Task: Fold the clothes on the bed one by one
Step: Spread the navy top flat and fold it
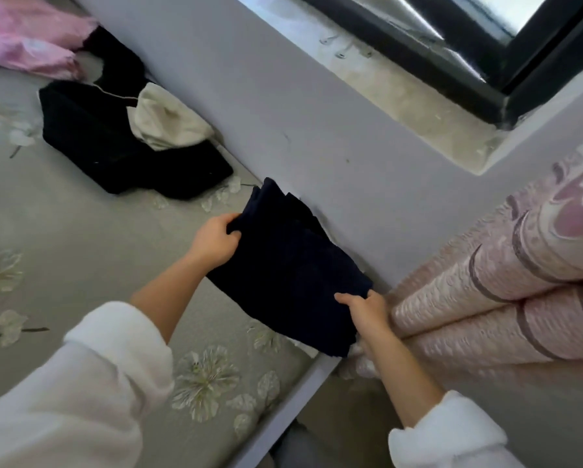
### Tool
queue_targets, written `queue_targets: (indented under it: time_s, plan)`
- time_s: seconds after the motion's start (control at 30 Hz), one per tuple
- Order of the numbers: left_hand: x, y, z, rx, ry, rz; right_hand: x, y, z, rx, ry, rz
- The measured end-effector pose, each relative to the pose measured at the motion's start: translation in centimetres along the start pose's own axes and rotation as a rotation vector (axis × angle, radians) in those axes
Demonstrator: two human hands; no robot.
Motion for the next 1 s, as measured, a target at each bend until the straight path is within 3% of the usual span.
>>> queue_targets:
  time_s: [0.17,0.33,0.47,0.57,0.67,0.73,0.87,1.0]
  plan:
    - [-6.9,1.1,-1.6,-0.106,-0.011,-0.068,-3.8,-0.9,-0.9,-0.153,0.014,-0.108]
    - [-10.1,-0.9,-4.1,-0.379,0.096,0.032,-7.4,0.0,-1.7,-0.187,0.026,-0.210]
    - [-8.5,-4.2,-7.8,-0.515,-0.104,0.058,-9.3,1.0,-2.2,0.069,0.216,-0.215]
    - [-7.7,-5.8,-9.7,-0.546,-0.149,-0.090,-9.5,0.7,-2.9,0.421,0.358,0.015]
    - [-8.2,-6.9,-10.7,-0.589,-0.233,-0.142,-9.6,0.2,-4.9,0.781,0.247,0.346]
    - [-8.8,-7.9,-11.2,-0.616,-0.292,-0.093,-10.3,0.4,-6.1,0.956,0.146,0.414]
    - [-9.5,-10.8,-12.2,-0.593,-0.342,0.044,-13.0,2.8,-6.6,1.211,-0.003,0.252]
    - [-8.4,-13.3,-13.0,-0.575,-0.295,-0.009,-14.8,4.8,-6.2,1.354,-0.055,0.211]
Point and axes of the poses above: each hand's wrist, its own x-axis away from the middle knuckle, its own z-axis out of the back of the hand, y = z × x, the point moved 1 cm from there along -x, towards the middle knuckle, and after that the axes turned 15 degrees about -z, right-handed, at the moved point
